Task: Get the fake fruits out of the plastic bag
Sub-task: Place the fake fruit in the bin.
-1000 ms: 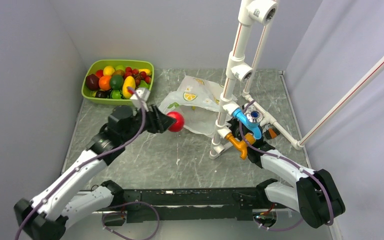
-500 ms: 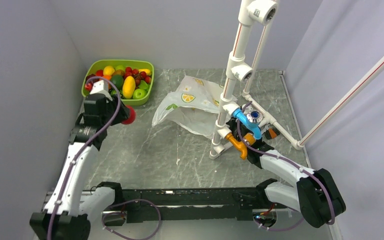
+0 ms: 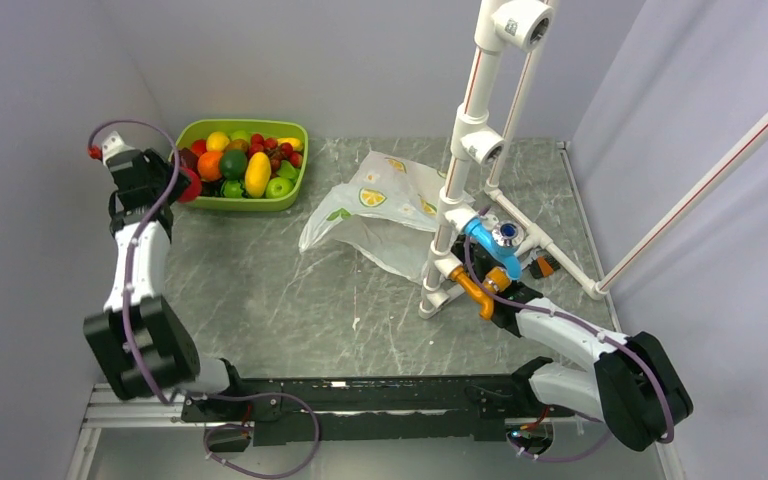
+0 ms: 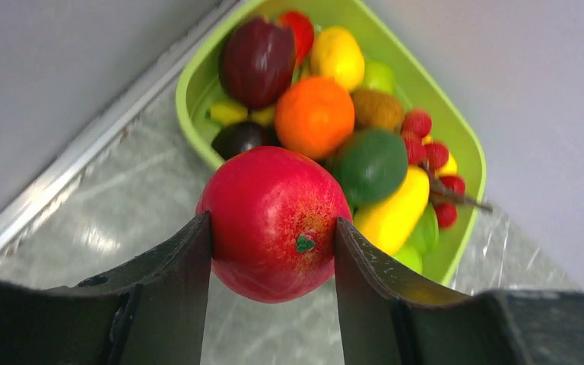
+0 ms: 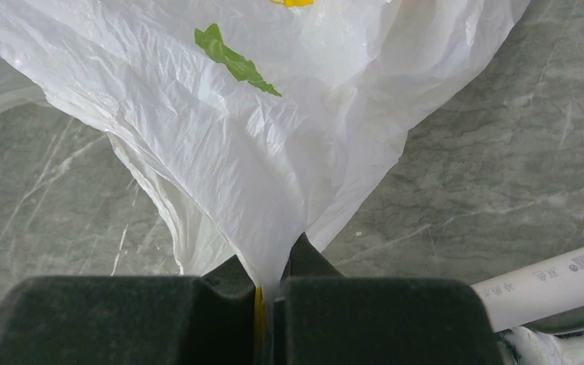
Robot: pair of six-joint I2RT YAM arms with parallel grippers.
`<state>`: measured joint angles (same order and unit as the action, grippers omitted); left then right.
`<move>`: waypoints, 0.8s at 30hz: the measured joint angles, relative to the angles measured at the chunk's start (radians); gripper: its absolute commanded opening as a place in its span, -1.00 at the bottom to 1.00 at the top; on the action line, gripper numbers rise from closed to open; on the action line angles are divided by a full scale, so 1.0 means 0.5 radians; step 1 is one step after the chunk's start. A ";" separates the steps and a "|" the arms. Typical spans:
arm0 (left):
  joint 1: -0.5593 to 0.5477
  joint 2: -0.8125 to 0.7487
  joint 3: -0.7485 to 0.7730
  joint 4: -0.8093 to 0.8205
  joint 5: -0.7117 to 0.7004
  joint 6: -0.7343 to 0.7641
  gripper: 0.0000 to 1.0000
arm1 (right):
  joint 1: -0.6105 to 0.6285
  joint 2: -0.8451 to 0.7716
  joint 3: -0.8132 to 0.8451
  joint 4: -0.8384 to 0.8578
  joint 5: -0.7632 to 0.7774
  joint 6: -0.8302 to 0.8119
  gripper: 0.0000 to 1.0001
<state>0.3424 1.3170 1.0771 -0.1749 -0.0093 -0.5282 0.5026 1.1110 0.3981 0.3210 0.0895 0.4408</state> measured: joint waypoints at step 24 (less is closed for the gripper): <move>0.111 1.887 1.101 1.657 0.517 -0.124 -0.86 | 0.042 0.217 0.156 -0.063 0.028 -0.107 -1.00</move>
<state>0.3981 2.2604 1.6276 0.6537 0.2489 -0.5903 0.5236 1.2194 0.4759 0.2897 0.1036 0.3874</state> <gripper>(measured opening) 0.552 0.009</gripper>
